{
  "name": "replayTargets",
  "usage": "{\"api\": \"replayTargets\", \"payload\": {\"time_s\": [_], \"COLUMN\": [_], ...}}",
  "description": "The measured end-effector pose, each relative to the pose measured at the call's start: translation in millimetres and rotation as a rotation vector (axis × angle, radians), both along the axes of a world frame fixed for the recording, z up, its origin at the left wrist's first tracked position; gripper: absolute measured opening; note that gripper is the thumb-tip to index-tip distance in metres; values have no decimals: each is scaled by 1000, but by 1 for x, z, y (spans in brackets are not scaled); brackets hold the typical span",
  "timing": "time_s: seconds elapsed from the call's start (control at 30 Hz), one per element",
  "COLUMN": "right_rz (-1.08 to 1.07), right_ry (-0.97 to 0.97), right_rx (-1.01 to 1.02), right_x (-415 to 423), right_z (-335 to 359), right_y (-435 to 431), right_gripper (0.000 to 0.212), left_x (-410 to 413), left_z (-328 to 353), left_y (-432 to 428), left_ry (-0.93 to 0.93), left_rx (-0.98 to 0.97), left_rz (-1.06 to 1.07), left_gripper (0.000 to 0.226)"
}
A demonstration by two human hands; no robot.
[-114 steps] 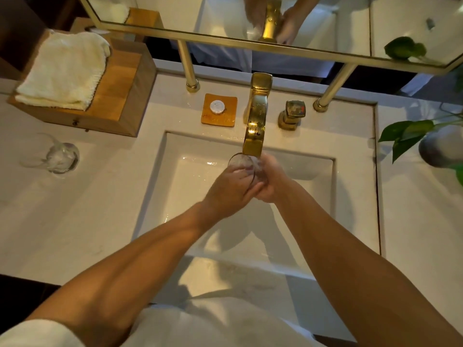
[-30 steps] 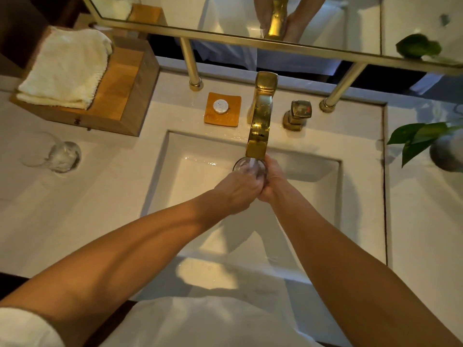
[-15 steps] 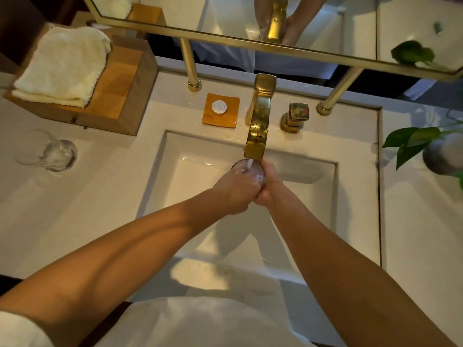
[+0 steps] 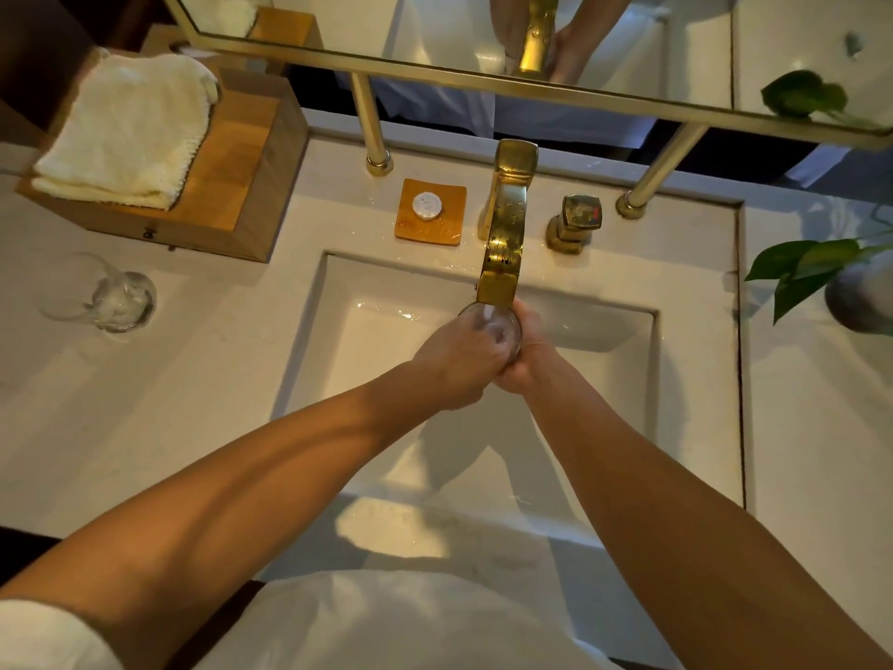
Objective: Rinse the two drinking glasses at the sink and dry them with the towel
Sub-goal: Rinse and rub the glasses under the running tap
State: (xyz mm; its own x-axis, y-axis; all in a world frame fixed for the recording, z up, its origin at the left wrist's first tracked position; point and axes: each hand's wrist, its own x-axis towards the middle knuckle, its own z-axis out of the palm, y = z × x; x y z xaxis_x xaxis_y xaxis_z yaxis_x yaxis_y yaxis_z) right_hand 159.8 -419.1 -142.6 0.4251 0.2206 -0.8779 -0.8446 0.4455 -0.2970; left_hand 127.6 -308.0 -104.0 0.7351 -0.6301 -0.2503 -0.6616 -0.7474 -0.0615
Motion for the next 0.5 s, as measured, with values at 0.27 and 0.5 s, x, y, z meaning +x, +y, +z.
{"api": "replayTargets", "payload": {"time_s": [0.27,0.5], "right_rz": [-18,-88], "right_ry": [-40,-107], "right_rx": [17,149], "right_x": [-1,-7], "right_z": [6,9], "right_y": [0,-1], "right_gripper": [39,35], "left_x": [-1,-10], "left_z": [4,-2], "left_y": [3,17], "left_ry": [-56,-56], "left_rx": [-15,-185], "left_rz": [-68,34], "left_gripper": [37,38]}}
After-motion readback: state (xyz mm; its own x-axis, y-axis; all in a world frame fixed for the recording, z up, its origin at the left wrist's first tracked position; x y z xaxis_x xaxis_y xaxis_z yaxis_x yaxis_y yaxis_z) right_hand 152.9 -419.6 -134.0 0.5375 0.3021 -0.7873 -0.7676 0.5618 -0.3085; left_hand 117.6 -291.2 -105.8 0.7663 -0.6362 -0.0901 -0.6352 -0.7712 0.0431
